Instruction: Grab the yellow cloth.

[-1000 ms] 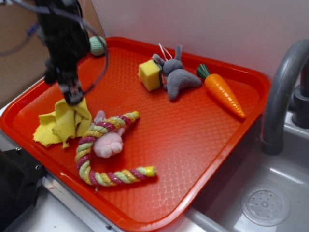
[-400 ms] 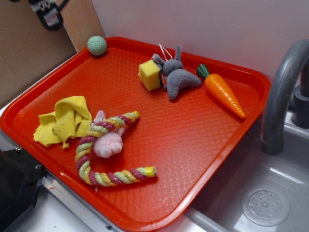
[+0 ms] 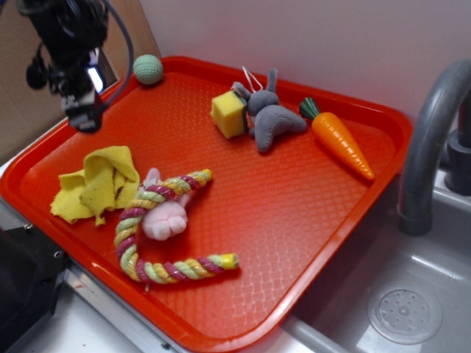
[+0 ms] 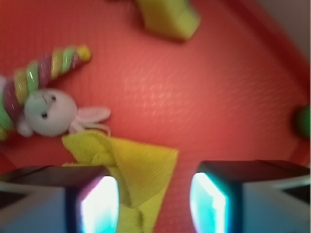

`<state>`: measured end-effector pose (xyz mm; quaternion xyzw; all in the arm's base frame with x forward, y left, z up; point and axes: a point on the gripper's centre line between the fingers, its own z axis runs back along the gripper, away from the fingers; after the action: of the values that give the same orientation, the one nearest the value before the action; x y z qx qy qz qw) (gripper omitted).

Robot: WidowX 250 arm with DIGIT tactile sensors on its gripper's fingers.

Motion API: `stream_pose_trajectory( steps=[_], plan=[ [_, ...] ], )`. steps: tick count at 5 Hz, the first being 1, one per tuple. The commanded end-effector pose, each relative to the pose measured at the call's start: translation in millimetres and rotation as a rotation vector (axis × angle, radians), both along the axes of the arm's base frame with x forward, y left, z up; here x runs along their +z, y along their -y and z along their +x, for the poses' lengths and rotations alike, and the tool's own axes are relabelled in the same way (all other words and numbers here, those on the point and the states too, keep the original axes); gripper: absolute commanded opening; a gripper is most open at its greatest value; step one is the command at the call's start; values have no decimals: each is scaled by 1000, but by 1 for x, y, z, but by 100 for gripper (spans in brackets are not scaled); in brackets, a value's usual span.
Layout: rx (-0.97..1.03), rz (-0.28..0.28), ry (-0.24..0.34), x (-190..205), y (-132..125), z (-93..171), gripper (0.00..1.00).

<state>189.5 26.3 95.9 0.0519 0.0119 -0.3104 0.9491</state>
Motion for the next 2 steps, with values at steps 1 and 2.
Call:
stream_pose_trajectory(
  steps=[1, 2],
  plan=[
    [-73, -46, -28, -24, 12, -28, 100],
    [-92, -4, -40, -38, 19, -33, 100]
  ],
)
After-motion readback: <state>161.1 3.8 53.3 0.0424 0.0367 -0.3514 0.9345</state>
